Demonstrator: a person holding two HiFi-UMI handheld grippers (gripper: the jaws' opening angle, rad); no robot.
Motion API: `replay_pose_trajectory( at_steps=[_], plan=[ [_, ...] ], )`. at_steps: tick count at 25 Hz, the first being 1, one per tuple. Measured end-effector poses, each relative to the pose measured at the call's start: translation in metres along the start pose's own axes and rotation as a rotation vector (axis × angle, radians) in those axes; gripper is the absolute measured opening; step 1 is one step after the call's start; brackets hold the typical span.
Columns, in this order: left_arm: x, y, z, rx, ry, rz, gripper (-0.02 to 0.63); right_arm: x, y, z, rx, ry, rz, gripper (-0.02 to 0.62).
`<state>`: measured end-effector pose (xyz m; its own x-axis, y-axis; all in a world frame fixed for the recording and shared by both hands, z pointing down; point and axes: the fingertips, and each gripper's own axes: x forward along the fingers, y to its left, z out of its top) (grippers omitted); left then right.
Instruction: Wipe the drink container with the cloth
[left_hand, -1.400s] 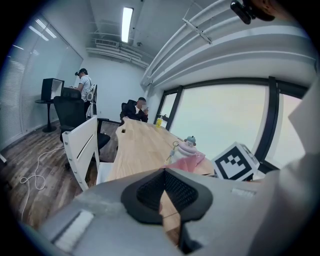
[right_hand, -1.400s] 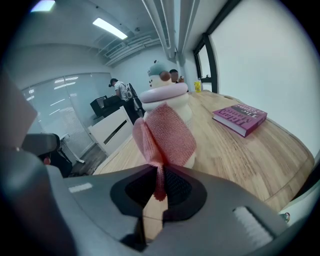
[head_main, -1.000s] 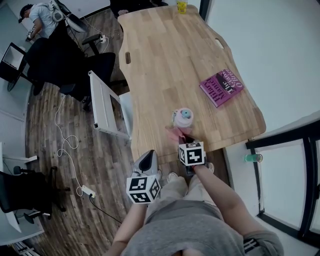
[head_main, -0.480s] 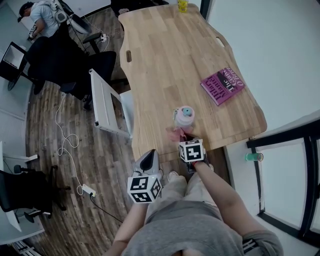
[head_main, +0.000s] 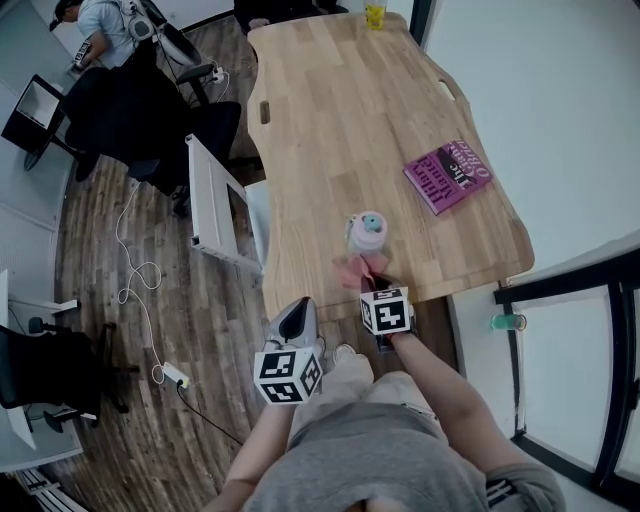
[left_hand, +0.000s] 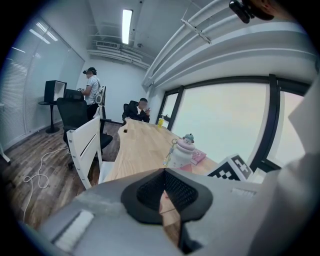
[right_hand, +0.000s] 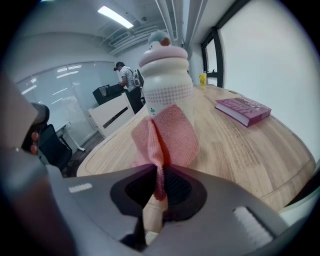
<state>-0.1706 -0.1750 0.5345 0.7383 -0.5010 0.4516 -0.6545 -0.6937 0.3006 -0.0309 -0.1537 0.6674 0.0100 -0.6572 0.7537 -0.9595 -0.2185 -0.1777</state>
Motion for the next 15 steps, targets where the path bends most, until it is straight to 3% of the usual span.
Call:
replay_pose_trajectory(
  at_steps=[15],
  plan=[
    [-0.029, -0.063, -0.015, -0.010, -0.053, 0.063, 0.000, -0.114, -0.003, -0.008, -0.073, -0.144, 0.145, 0.034]
  ],
)
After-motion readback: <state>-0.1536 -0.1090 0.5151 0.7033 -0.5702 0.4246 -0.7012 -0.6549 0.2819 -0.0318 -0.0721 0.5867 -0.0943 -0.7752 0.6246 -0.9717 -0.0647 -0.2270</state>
